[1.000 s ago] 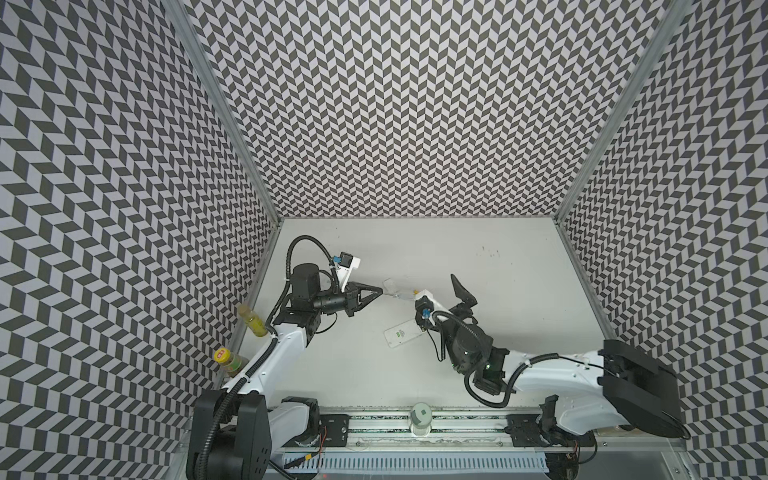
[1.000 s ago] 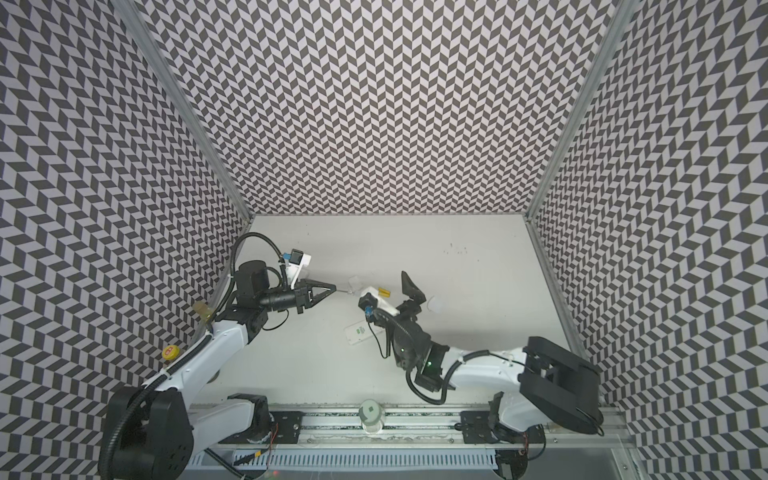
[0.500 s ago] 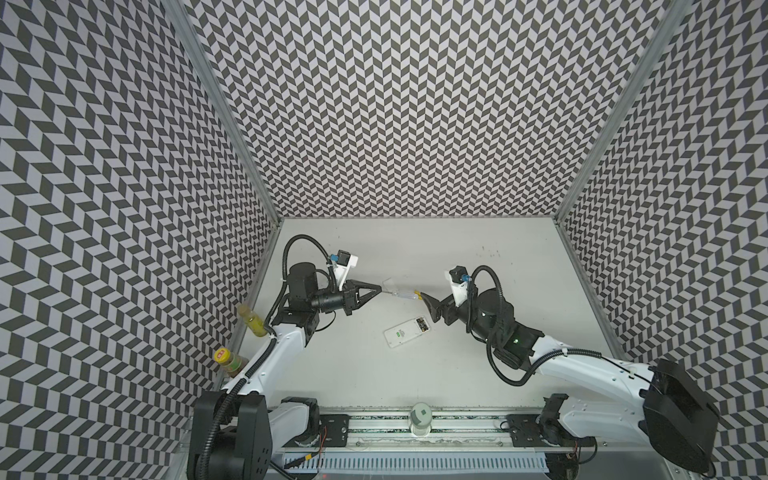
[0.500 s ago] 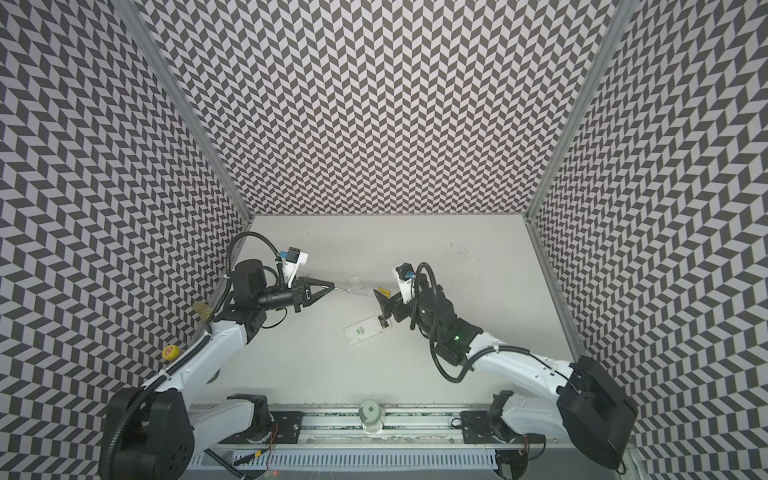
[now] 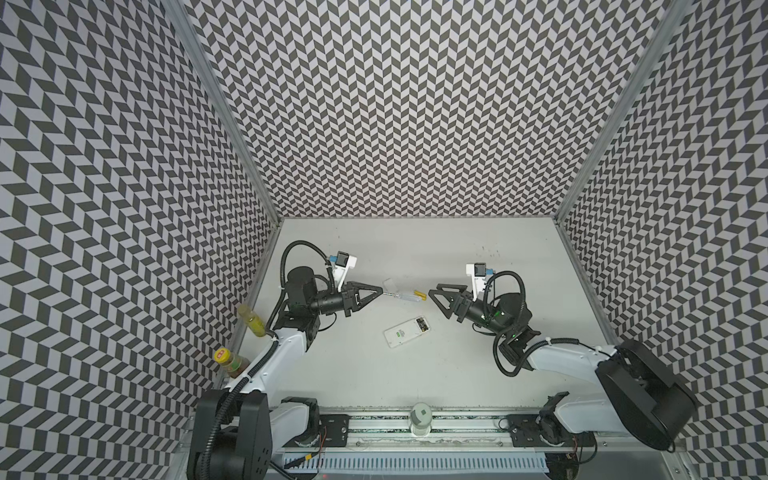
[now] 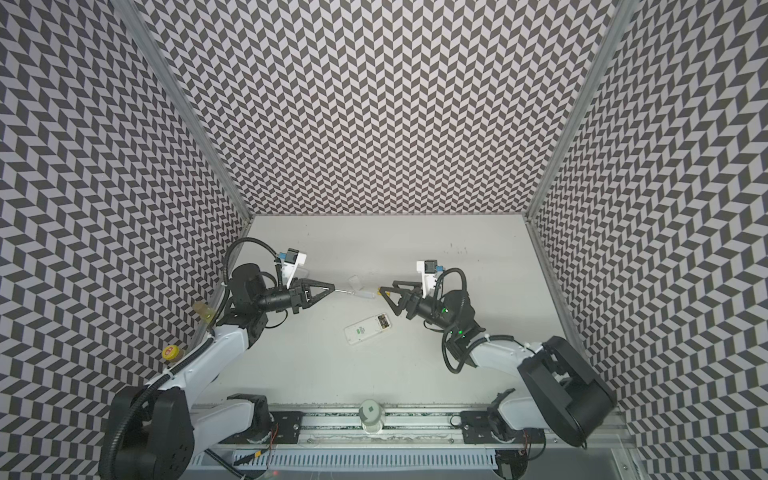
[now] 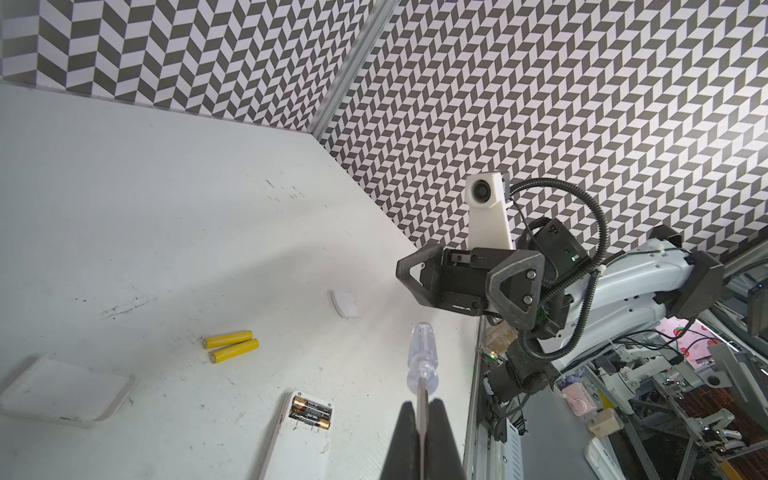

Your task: Unload the batteries from the remote control

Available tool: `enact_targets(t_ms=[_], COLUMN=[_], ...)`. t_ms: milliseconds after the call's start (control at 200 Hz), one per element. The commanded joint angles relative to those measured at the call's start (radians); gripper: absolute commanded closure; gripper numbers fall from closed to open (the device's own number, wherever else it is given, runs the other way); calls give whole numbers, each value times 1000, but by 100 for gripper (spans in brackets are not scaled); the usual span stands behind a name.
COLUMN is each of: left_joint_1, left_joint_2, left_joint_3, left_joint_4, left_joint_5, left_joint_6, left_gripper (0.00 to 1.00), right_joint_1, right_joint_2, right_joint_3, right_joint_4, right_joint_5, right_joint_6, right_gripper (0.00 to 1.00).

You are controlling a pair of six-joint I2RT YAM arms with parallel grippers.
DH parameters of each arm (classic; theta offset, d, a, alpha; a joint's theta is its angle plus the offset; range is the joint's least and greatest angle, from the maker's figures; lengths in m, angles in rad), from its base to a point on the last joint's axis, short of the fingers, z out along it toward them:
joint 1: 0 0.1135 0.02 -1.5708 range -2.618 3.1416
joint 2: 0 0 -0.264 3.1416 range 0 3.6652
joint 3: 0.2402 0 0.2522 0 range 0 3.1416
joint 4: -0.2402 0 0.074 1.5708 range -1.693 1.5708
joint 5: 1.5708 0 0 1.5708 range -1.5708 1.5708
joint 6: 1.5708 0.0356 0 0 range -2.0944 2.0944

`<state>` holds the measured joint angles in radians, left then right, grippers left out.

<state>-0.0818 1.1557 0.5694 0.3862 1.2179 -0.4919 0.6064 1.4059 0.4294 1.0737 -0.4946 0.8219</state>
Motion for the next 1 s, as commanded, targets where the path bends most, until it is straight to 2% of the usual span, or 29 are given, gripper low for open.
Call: enact_targets(t_ms=[0,150,265,501,701,997], left_joint_1=[-2,-15,-25,-37,-45,-52], left_joint_2=[-14,-12,-10,-1,2,1], left_joint_3=[-12,-32,-41,-42,-37,-32], left_joint_4=[93,174,179,165,102,67], left_joint_5=[34,53,52,37,-2,-29], left_joint_6=[-56,-116,-119,-123,-113,-115], left_gripper=[100,100,100,100,100,100], right_joint_1=[-3,6,22,63,79,96], right_joint_2=[87,243,320,367,392,416], right_joint_3=[19,46,68,140,184,235], right_joint_4=[288,539,659,642,608,561], right_joint_5=[-166,-227,-238,-251,-255,-261], right_joint_6=[195,351,420,417,405,384], right_gripper=[21,33,34,36,40,55])
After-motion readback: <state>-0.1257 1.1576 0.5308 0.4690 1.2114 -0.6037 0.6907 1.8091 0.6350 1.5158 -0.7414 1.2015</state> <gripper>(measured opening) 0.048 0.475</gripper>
